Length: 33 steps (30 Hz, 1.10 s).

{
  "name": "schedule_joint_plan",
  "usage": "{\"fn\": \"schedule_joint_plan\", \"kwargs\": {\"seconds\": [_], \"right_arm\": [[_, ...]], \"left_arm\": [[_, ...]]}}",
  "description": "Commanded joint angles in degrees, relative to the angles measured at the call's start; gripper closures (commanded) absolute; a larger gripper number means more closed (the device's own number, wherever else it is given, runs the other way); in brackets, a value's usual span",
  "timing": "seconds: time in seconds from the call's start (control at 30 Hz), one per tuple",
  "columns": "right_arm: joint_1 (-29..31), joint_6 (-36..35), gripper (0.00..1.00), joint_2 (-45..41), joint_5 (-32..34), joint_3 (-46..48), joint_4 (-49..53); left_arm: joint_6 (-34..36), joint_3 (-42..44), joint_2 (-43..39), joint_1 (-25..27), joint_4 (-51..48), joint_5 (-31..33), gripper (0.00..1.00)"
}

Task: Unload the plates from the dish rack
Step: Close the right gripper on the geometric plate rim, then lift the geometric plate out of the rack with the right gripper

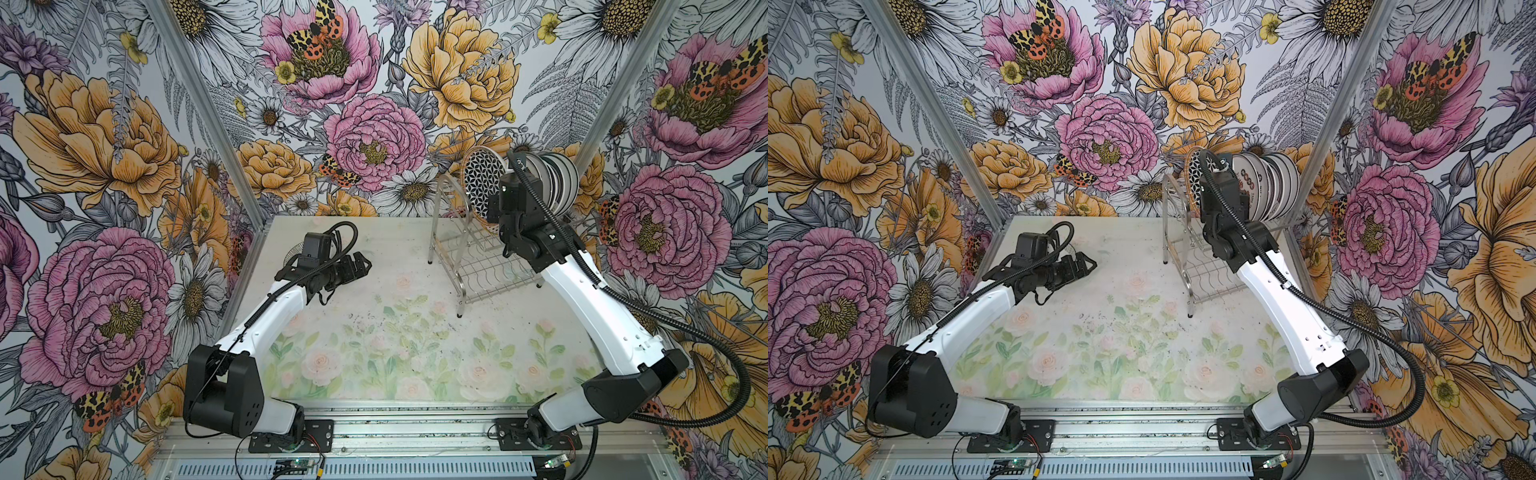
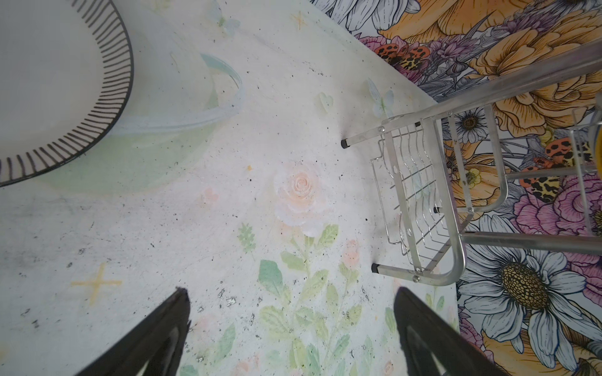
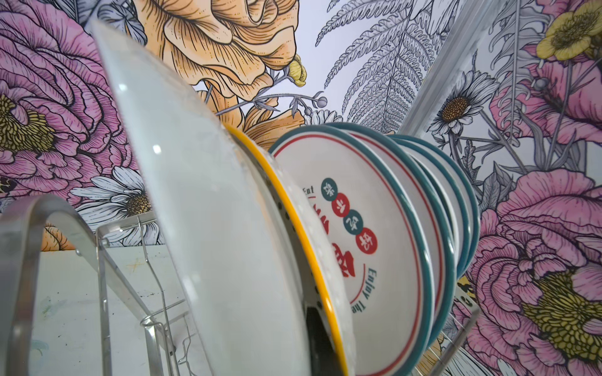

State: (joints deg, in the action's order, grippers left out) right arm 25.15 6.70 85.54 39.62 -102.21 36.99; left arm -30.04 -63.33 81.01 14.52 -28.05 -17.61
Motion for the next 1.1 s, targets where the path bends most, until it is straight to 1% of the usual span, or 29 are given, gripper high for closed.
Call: {"fn": "schedule_joint_plan", "kwargs": {"seconds": [0.0,0.3,0.47,0.6,0.7,0.77,0.87,0.97,1.07], "right_arm": [[-0.4,0.2,1.0,-4.8,-0.2,-4.7,-11.2],[-0.7,-1.2,1.0,-3.7,-5.3,-11.9,-13.1],[-0.7,0.1,1.0,-2.5,-10.5,-16.7,-13.3],[-0.7,4.7,1.0,-2.4,-15.9,-17.8,-13.3],[-0.6,9.8,1.0,-2.8,-22.0,-16.7,-13.2],[-0.6,13.5,1.0,-2.8,-27.3,-15.8,-13.1],[-0.6,20.2,1.0,-2.5,-36.0,-14.1,-13.1],[-0.4,25.5,1.0,-2.1,-42.3,-11.1,-13.2],[0.6,28.5,1.0,-1.6,-46.5,-7.5,-13.3]], "left_arm": [[-0.2,-2.0,-0.4,0.7,0.8,-0.4,0.03],[-0.7,-2.9,-0.8,1.5,0.5,-0.4,0.03],[-1.0,-2.7,-1.7,2.1,0.5,0.1,0.03],[-1.5,-2.3,-2.7,2.2,0.4,1.0,0.03],[-1.5,-1.7,-3.8,2.1,0.4,1.8,0.03],[-1.4,-1.4,-4.5,1.7,0.5,1.8,0.03],[-1.4,-0.7,-5.7,0.9,0.5,1.7,0.03],[-1.6,0.3,-7.0,-0.4,0.3,1.3,0.03],[-1.9,1.6,-8.7,-1.9,0.3,1.2,0.03]]}}
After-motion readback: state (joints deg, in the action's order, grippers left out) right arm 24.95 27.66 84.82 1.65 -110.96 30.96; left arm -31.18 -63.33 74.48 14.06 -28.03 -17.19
